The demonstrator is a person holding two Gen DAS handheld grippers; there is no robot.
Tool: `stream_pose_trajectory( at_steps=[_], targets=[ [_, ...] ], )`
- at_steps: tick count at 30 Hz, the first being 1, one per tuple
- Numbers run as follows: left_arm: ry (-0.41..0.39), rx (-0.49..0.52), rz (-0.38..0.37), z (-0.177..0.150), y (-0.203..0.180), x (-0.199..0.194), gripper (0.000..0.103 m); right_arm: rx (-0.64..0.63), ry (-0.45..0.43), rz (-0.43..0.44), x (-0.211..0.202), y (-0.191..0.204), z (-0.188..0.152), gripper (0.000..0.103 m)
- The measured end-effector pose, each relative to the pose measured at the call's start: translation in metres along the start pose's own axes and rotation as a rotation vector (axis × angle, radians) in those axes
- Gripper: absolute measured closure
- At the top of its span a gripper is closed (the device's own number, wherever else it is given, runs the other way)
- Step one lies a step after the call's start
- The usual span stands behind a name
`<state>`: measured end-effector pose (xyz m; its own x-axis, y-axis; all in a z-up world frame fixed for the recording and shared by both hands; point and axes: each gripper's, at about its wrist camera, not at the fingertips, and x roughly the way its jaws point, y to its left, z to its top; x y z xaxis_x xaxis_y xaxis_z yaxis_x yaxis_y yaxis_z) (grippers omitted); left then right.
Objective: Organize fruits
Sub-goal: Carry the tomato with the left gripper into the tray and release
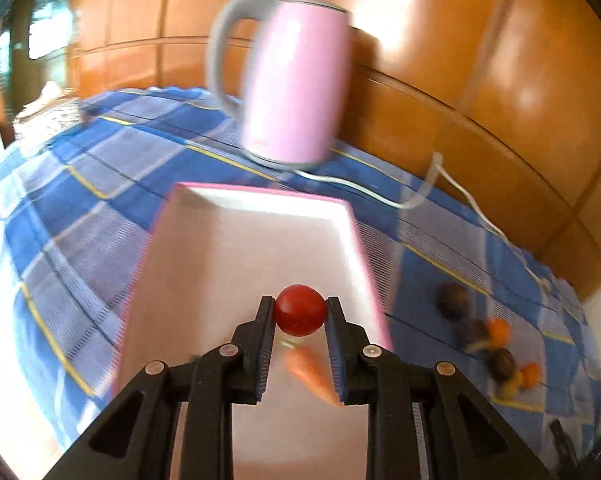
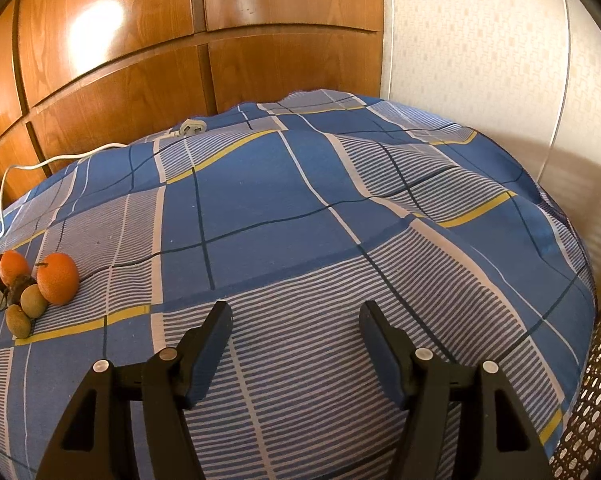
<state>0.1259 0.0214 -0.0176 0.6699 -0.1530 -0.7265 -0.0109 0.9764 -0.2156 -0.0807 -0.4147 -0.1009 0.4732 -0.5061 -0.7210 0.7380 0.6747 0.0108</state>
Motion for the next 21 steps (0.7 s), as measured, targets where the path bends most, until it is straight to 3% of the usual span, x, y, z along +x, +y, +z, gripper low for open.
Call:
stream_pose_trajectory(
  at_steps=[4, 15, 21],
  targets=[
    [-0.021, -0.021, 0.056, 0.005, 0.017, 0.003, 0.078, -0.004, -0.001, -0.004, 0.000, 0.000, 0.000, 0.036],
    [-0.028, -0.059, 0.087, 0.002, 0.040, 0.002, 0.077, -0.015, 0.000, -0.015, -0.001, 0.001, -0.001, 0.036],
    [-0.036, -0.067, 0.088, 0.000, 0.043, -0.002, 0.063, -0.017, 0.000, -0.016, -0.001, 0.001, -0.001, 0.036]
  ],
)
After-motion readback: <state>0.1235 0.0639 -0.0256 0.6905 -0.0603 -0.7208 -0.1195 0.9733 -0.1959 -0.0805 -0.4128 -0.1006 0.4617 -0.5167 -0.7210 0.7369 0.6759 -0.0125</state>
